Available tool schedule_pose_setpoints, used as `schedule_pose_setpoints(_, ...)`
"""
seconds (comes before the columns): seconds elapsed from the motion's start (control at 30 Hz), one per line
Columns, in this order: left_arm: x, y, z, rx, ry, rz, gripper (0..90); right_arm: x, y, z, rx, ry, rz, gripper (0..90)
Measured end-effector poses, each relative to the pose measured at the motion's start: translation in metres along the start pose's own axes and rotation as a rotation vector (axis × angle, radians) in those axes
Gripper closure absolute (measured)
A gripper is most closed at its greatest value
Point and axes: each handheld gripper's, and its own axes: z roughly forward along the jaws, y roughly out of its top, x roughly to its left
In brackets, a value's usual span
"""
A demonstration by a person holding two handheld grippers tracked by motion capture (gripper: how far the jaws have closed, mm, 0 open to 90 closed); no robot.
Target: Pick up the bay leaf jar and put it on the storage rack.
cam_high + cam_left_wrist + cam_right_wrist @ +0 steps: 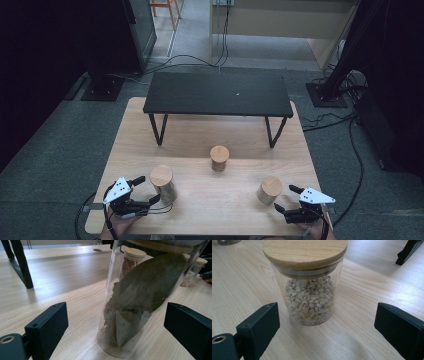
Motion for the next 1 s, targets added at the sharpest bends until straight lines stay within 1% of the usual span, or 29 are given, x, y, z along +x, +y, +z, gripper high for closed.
schedule_pose_setpoints(0.07, 0.000, 0.001, 0.001, 0.003, -0.003, 0.004, 5.4, 0.000, 0.000, 0.000, 0.000, 0.000, 0.000, 6.2)
schedule_pose_setpoints(0.1, -0.002, 0.003, 0.004, 0.014, -0.007, 0.015, 5.4, 0.000, 0.000, 0.000, 0.000, 0.001, 0.003, 6.2)
schedule_pose_setpoints(0.17, -0.003, 0.004, 0.006, 0.017, -0.007, 0.022, 5.5, 0.000, 0.000, 0.000, 0.000, 0.001, 0.003, 6.2)
schedule_pose_setpoints(0.4, -0.004, 0.006, 0.014, 0.012, -0.019, 0.022, 5.5, 0.000, 0.000, 0.000, 0.002, 0.000, 0.000, 6.2)
schedule_pose_setpoints(0.5, -0.011, 0.011, 0.018, 0.029, -0.001, 0.035, 5.6, 0.000, 0.000, 0.000, 0.002, -0.002, -0.001, 6.2)
schedule_pose_setpoints(0.67, -0.014, 0.012, 0.024, 0.031, -0.002, 0.029, 5.6, 0.001, 0.001, 0.000, 0.004, -0.004, 0.001, 6.2)
schedule_pose_setpoints(0.73, -0.016, 0.013, 0.026, 0.034, -0.002, 0.037, 5.7, 0.001, 0.001, 0.000, 0.005, -0.005, 0.000, 6.2)
schedule_pose_setpoints(0.8, -0.018, 0.013, 0.027, 0.036, -0.003, 0.044, 7.7, 0.001, 0.001, 0.000, 0.005, -0.005, 0.000, 6.2)
schedule_pose_setpoints(0.87, -0.026, 0.017, 0.030, 0.057, 0.031, 0.071, 7.8, 0.001, 0.001, 0.000, 0.005, -0.005, 0.000, 6.2)
schedule_pose_setpoints(0.9, -0.026, 0.017, 0.031, 0.057, 0.028, 0.071, 7.8, 0.001, 0.001, 0.000, 0.005, -0.006, 0.000, 6.2)
schedule_pose_setpoints(0.93, -0.025, 0.016, 0.030, 0.047, 0.014, 0.068, 8.5, 0.001, 0.001, 0.000, 0.005, -0.006, 0.001, 6.2)
schedule_pose_setpoints(0.97, -0.025, 0.016, 0.030, 0.043, 0.015, 0.070, 15.7, 0.001, 0.001, 0.000, 0.005, -0.006, 0.000, 6.2)
schedule_pose_setpoints(1.0, -0.028, 0.017, 0.031, 0.047, 0.029, 0.073, 16.5, 0.001, 0.001, 0.000, 0.005, -0.006, 0.000, 6.2)
